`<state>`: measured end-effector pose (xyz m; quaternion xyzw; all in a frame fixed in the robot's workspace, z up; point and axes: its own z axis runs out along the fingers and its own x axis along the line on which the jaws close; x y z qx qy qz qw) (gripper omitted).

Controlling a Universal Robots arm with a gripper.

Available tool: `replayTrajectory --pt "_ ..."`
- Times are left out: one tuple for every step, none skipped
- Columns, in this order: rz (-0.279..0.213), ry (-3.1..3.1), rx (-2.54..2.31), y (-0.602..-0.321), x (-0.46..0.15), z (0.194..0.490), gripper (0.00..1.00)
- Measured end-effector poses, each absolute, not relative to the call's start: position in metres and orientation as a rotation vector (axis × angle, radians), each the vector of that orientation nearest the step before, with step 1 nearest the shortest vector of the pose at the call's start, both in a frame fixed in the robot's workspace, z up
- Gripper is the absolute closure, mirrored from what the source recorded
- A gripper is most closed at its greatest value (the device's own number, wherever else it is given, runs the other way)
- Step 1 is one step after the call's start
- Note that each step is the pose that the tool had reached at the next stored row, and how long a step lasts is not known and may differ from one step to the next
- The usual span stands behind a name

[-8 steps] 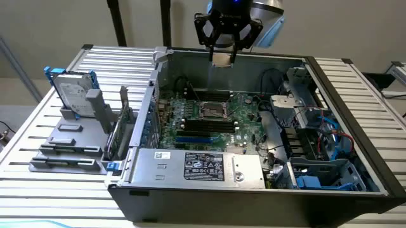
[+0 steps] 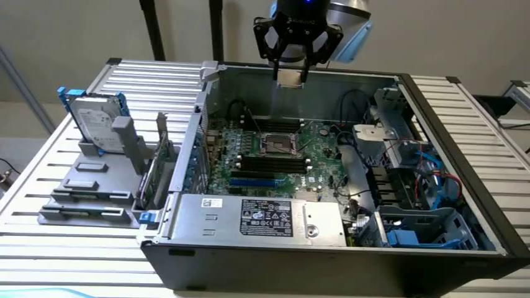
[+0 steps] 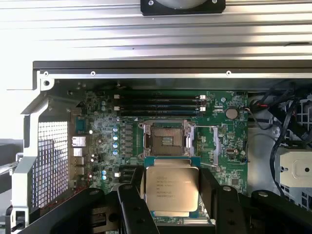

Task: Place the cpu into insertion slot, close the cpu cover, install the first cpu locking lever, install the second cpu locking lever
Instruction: 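Place the cpu into insertion slot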

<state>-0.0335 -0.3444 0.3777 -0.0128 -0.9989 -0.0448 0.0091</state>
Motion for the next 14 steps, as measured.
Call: replayTrajectory --pt "-0.14 -3.12 -0.04 -0.344 -0.034 0.378 0.45" --pt "-0.14 -3.12 -0.04 -0.344 -0.034 0.378 0.45" --pt "-0.14 -3.12 -0.04 -0.344 -0.034 0.378 0.45" --pt "-0.14 -3.12 -0.04 -0.344 -0.033 0.378 0.45" --pt "-0.14 -3.12 -0.04 -0.344 -0.033 0.378 0.45" --pt "-0.14 -3.12 -0.04 -0.344 -0.034 0.378 0.45" --pt "-0.14 -3.12 -0.04 -0.343 -0.034 0.377 0.45" --pt "-0.14 -3.12 -0.04 -0.341 -0.034 0.377 0.45" --pt "-0.14 -3.12 -0.04 -0.34 -0.034 0.377 0.45" --pt "-0.14 -3.12 -0.04 -0.338 -0.034 0.376 0.45" --pt "-0.139 -3.12 -0.04 -0.335 -0.034 0.376 0.45" --pt "-0.138 -3.12 -0.04 -0.333 -0.034 0.375 0.45" --pt "-0.136 -3.12 -0.04 -0.33 -0.034 0.375 0.45" --pt "-0.132 -3.12 -0.04 -0.328 -0.033 0.374 0.45"
